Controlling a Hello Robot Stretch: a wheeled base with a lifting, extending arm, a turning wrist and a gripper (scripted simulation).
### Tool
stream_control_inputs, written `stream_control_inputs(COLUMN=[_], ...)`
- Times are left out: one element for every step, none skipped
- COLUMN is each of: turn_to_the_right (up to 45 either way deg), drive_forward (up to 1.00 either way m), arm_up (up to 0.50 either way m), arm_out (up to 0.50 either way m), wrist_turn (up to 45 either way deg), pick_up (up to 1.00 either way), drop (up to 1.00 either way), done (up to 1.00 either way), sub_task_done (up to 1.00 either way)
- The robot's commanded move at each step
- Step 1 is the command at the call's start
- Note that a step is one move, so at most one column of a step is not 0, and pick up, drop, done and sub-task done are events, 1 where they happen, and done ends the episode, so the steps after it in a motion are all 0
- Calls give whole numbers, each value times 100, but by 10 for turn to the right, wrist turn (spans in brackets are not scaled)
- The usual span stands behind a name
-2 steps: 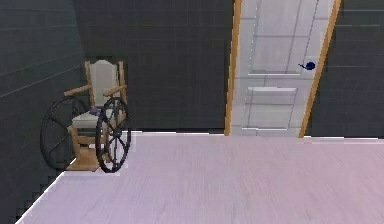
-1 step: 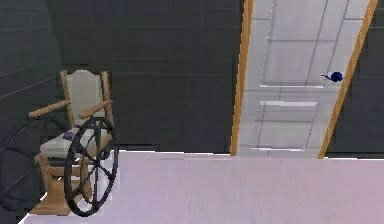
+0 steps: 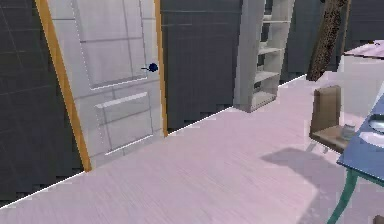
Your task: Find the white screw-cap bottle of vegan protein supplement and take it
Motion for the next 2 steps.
stream_control_inputs(turn_to_the_right=[180, 30], drive_forward=[0, 0], arm_up=[0, 0], arm_out=[0, 0], wrist_turn=[0, 0], pick_up=[0, 0], drop=[0, 0], done=[0, 0], sub_task_done=[0, 0])
